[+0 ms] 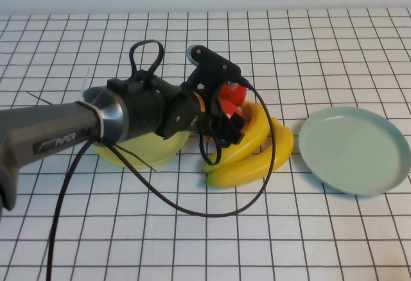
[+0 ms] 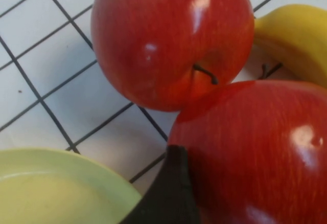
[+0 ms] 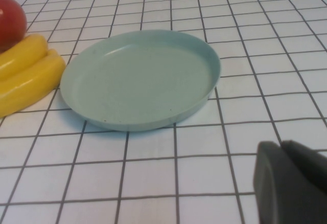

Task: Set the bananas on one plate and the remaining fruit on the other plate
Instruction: Put one type of fruit in the left plate

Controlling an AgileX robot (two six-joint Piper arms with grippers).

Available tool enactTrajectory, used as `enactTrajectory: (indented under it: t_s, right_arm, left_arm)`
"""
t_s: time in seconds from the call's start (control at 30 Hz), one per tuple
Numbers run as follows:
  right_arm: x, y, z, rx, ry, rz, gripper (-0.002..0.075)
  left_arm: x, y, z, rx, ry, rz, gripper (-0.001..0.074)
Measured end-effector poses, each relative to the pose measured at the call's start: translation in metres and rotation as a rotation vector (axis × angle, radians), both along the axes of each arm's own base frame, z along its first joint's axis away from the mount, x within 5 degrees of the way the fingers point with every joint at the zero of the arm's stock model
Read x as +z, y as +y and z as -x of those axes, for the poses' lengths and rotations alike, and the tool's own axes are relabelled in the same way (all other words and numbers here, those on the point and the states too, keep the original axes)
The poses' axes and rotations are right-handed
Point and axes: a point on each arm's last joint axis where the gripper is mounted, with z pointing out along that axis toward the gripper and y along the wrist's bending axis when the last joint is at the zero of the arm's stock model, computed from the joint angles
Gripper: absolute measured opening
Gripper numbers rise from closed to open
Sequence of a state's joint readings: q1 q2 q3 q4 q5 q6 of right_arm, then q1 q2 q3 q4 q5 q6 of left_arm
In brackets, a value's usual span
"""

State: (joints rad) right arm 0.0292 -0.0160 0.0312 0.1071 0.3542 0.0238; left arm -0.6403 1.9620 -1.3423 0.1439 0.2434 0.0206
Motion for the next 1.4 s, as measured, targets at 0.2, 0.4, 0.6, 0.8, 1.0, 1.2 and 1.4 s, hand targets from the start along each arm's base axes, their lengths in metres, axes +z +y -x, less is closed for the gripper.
enactTrajectory:
  t_s: [0.2,0.4,0.6,0.8,1.0,1.2,1.4]
  right_arm:
    - [0.000,0.000,0.000,0.000,0.000,0.000,-0.0015]
    - [0.000,0.000,0.000,0.000,0.000,-0.002,-0.0015]
    - [0.000,0.000,0.000,0.000,0.000,-0.002,-0.0015]
    - [0.000,0.000,0.000,0.000,0.000,-0.004,-0.0015]
    - [0.000,0.000,0.000,0.000,0.000,-0.004,-0.0015]
    - [0.000,0.000,0.000,0.000,0.000,-0.006,-0.0015]
    - [0.000,0.000,0.000,0.001,0.000,-0.008,-0.0015]
  left_arm:
    - [0.010,0.002,0.002,-0.005,-0.013,-0.008,0.0584]
    - [0.064,0.015,0.017,-0.023,-0.132,0.028,0.0584]
    - [0.090,0.060,0.037,0.042,-0.186,0.057,0.0584]
    - [0.053,0.121,0.040,0.247,-0.064,0.056,0.0584]
    - [0.029,0.151,0.036,0.371,-0.016,0.093,0.0590]
    - [0.016,0.151,0.032,0.374,0.008,0.077,0.0631]
    - [0.017,0.152,0.031,0.325,-0.030,0.018,0.0634]
